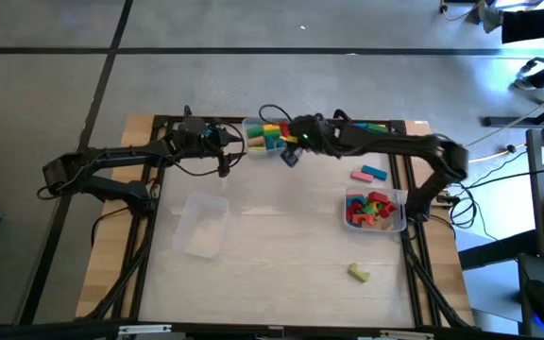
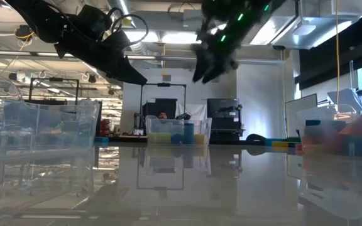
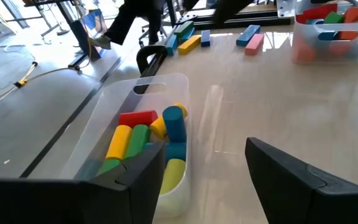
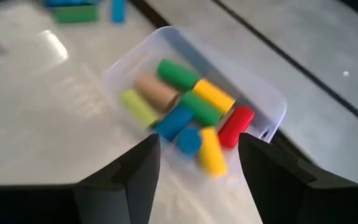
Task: Sort blocks by size
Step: Put the light green arch block into the bottom right transparent bin
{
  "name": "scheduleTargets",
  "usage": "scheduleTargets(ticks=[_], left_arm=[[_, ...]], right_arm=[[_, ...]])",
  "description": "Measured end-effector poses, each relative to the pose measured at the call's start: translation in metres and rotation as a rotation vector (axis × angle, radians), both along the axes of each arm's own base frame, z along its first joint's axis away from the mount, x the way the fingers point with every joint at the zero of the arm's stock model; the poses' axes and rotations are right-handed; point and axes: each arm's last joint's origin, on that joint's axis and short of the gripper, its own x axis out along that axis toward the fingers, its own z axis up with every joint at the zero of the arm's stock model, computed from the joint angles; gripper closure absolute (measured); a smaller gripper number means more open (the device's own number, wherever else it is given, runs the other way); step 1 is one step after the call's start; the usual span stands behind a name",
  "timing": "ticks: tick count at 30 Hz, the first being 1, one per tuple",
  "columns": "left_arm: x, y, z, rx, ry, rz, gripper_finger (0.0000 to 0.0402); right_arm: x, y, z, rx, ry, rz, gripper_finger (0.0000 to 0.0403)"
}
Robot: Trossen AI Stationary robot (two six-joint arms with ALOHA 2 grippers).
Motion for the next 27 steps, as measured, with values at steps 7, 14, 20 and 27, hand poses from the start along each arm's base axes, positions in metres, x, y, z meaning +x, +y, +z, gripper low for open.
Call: scheduleTargets(ticks=[7,14,20,27], left_arm=[[0.0,0.0,0.0,0.002,-0.003,0.0,0.0183],[0.0,0.0,0.0,0.002,-0.003,-0.001,0.0183],[0.0,0.0,0.0,0.002,-0.003,-0.001,0.0183],[0.0,0.0,0.0,0.001,-0.003,-0.001,0.0183]], right_arm=[[-0.028,0.063,0.032,0.09,0.015,0.073,0.0184],[-0.04,0.123,0.034,0.249,0.057,0.196,0.0184],[-0.049,0.166,0.026,0.422,0.1,0.165,0.0184],[-0.067,0.209,0.022,0.571,0.134,0.065,0.0184]])
